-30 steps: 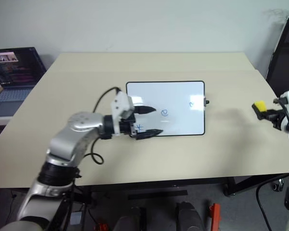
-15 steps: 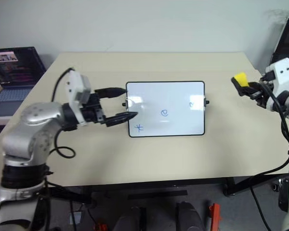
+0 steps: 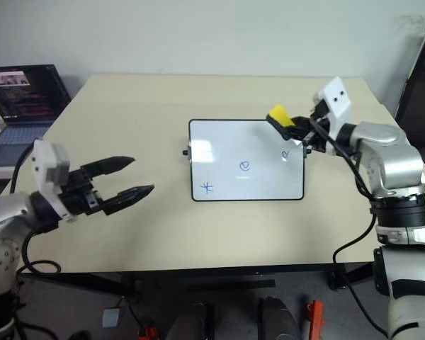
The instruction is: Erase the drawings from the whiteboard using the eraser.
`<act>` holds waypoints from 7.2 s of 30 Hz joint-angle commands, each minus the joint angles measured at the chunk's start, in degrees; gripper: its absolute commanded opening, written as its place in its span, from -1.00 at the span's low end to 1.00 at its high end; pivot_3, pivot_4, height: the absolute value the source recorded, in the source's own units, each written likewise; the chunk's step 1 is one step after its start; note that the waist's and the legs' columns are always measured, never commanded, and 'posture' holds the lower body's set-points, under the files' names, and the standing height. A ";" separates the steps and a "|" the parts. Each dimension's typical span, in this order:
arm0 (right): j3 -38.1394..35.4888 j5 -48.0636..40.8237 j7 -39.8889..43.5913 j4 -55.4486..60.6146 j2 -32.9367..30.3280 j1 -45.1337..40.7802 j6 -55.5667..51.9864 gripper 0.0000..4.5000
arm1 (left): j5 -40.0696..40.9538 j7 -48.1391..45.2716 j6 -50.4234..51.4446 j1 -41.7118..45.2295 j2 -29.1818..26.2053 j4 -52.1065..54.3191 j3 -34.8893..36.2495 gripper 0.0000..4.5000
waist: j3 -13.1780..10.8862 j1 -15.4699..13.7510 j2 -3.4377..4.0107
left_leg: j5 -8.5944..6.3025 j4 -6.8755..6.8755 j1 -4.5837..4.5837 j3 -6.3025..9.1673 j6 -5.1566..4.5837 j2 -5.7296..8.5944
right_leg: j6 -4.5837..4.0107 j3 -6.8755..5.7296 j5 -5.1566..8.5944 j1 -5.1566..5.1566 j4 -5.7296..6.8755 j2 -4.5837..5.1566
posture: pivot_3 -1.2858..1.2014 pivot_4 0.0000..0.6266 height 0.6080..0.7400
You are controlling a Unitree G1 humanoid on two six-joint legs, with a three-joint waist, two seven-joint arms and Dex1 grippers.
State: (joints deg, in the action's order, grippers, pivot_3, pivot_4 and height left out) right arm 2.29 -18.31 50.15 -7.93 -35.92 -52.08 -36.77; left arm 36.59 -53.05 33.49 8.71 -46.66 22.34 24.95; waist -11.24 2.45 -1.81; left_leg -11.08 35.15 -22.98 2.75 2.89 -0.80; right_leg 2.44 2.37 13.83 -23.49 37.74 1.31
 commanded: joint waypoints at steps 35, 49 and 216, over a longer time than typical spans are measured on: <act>30.34 28.47 -2.70 4.19 12.27 -5.57 14.50 -0.62 | -8.27 2.22 -7.75 -3.21 -2.65 0.86 -6.47 1.00 | 0.01 0.41 -0.01 | 0.00 -0.05 0.04 -0.01 0.00 -0.02 | -0.06 0.00 0.03 -0.06 0.06 -0.01 | 0.03 -0.52 1.00; 31.77 38.20 -5.86 -13.90 19.89 -10.58 23.52 -0.62 | -14.15 4.27 -11.27 -2.06 -2.50 -2.21 -9.46 1.00 | 0.01 0.70 -0.02 | 0.00 -0.08 0.04 0.01 0.00 -0.03 | -0.09 -0.02 0.04 -0.10 0.11 -0.02 | 0.03 -0.52 1.00; 16.28 32.65 -5.66 -14.38 9.50 -4.26 23.26 -0.66 | -22.56 0.03 -15.74 16.52 1.55 -12.44 -23.73 1.00 | 0.59 -0.23 0.25 | -0.39 0.85 -0.80 -0.61 -0.12 -0.74 | -0.40 0.14 -0.16 -0.64 0.35 -0.55 | 0.03 -0.52 1.00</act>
State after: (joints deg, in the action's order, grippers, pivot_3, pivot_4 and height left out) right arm 18.54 12.91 45.76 -22.61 -26.25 -54.73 -13.21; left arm 14.13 -53.09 18.61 24.90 -44.75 9.07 0.28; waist -10.65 2.22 -1.56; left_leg -11.47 36.00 -23.78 2.14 2.77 -1.54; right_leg 2.04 2.51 13.67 -24.13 38.09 0.76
